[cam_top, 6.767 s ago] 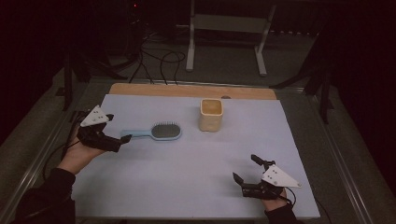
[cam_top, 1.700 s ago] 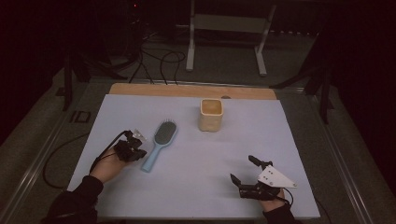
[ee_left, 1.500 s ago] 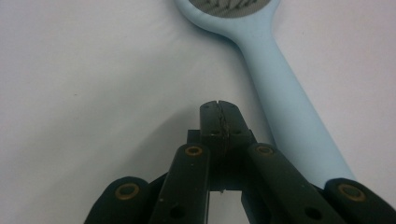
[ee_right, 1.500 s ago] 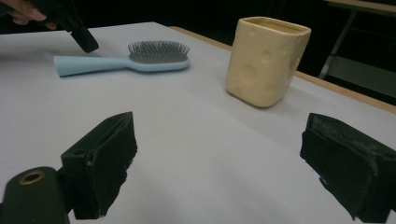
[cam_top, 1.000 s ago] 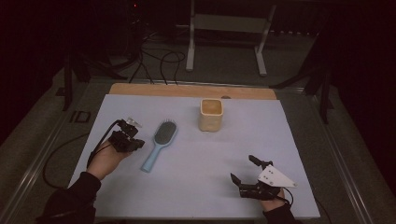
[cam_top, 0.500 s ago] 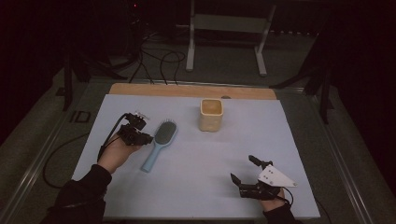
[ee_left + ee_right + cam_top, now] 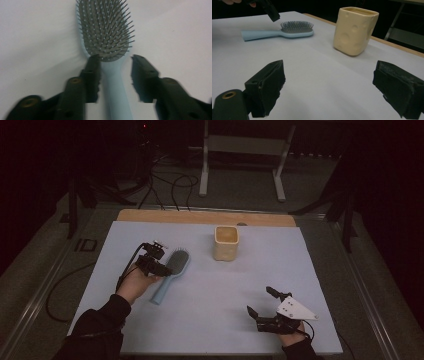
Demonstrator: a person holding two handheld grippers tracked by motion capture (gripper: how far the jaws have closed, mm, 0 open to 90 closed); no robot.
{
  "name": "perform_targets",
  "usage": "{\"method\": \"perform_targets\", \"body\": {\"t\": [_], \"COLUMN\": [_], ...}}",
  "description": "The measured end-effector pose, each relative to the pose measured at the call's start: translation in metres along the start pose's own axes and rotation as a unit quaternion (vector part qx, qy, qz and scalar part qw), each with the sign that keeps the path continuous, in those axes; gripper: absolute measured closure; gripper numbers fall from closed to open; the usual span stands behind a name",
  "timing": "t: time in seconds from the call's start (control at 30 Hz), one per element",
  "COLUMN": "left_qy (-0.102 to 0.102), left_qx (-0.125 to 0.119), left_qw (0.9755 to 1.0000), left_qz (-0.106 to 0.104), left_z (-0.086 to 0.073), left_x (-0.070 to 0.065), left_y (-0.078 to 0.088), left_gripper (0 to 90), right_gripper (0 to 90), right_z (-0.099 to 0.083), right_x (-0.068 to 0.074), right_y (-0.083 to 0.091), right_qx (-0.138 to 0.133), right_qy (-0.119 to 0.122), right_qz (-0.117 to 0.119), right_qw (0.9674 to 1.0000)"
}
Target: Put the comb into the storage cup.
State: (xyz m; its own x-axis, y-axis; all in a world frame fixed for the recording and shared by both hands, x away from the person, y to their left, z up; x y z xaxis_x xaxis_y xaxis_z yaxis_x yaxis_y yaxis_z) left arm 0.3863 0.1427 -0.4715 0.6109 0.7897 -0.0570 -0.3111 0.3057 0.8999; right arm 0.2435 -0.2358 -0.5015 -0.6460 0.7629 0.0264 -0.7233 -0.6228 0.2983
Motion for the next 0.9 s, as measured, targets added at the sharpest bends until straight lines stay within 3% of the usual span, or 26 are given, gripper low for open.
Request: {"method": "perform_targets", "body": {"t": [0.1, 0.37, 0.43, 0.7, 0.9], "left_qy": [0.005, 0.035, 0.031, 0.040, 0.044], "left_qx": [0.015, 0.047, 0.059, 0.081, 0.089], "left_qw": [0.9998, 0.9982, 0.9978, 0.9959, 0.9951], "left_qz": [0.008, 0.013, 0.010, 0.003, 0.000], "left_z": [0.001, 0.004, 0.004, 0.005, 0.006], "left_x": [-0.003, -0.003, -0.002, -0.002, -0.003], "left_y": [-0.008, -0.018, -0.021, -0.031, -0.037], "left_gripper": [44.6, 4.6, 0.8, 0.7, 7.1], "right_gripper": [10.1, 10.1, 10.1, 10.1, 10.1], "right_z": [0.000, 0.000, 0.000, 0.000, 0.000], "right_x": [0.001, 0.000, 0.001, 0.000, 0.000], "right_y": [0.000, 0.000, 0.000, 0.001, 0.001], "right_qx": [0.001, 0.001, 0.002, 0.000, 0.001], "right_qy": [0.001, 0.000, 0.001, 0.002, 0.002], "right_qz": [-0.001, 0.000, -0.001, -0.002, -0.002], "right_qw": [1.0000, 1.0000, 1.0000, 1.0000, 1.0000]}}
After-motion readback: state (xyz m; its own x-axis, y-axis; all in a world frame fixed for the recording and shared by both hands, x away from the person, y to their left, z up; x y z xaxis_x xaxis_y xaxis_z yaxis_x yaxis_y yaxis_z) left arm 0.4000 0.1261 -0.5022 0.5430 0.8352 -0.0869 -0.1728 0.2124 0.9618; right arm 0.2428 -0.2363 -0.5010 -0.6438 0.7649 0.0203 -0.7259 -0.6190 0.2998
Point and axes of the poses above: each handheld gripper's, and its own axes: y roughly backward along the jaws, z roughly out of its top, x roughly to its left, the point moved 2 cm from there along -y, roughly forward along the jaws, and after that the axes turned 7 degrees about -y, right-handed, at the moved point
